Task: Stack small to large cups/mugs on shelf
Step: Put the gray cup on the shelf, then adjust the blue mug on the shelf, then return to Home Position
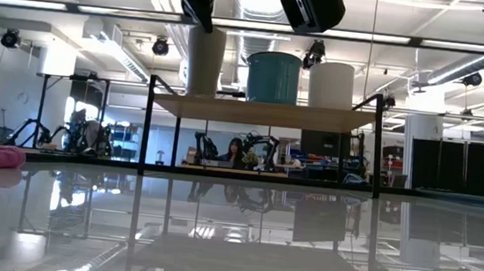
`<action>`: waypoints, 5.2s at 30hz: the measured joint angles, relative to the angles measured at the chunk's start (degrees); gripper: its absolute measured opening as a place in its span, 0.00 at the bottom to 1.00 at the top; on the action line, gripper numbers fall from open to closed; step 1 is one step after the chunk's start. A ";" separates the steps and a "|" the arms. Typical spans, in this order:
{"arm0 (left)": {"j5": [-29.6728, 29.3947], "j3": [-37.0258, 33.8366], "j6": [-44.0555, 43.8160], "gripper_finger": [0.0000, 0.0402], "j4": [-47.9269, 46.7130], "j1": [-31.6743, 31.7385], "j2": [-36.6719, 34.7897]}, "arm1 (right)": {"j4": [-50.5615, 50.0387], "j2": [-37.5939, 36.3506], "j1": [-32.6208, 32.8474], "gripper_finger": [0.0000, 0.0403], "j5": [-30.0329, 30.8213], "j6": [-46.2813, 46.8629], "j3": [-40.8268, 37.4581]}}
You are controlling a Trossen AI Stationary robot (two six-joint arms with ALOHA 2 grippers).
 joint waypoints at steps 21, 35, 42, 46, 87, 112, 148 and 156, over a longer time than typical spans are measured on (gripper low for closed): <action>0.06 -0.09 -1.26 0.21 0.25 -0.02 -0.08 | 0.00 0.00 0.02 0.02 -1.49 -0.86 -0.63; 0.02 0.59 -2.26 0.21 1.45 -0.85 -0.79 | 0.01 0.00 -0.08 0.02 -4.24 -2.49 -0.63; -0.04 4.30 -2.33 0.21 1.69 -2.36 -1.30 | 0.21 -0.40 -0.15 0.02 -1.10 -2.72 -0.65; -0.15 4.83 -2.39 0.21 1.44 -3.02 -2.06 | -5.76 -4.40 -1.49 0.02 3.63 -4.34 -0.66; 5.09 -11.94 -27.97 0.21 21.50 -25.57 -23.51 | -37.46 -20.46 -34.29 0.02 4.75 -23.83 -1.51; 2.04 -14.64 -24.71 0.21 21.53 -25.57 -25.49 | -34.45 -23.86 -30.95 0.02 3.73 -27.04 -1.48; 16.02 -76.47 -35.38 0.21 75.07 -25.42 -76.08 | 44.23 -60.81 -2.32 0.02 -5.88 -55.14 -51.59; 8.11 -85.33 -33.51 0.21 68.78 -25.42 -94.91 | 45.52 -79.68 -2.76 0.02 -5.74 -63.11 -67.41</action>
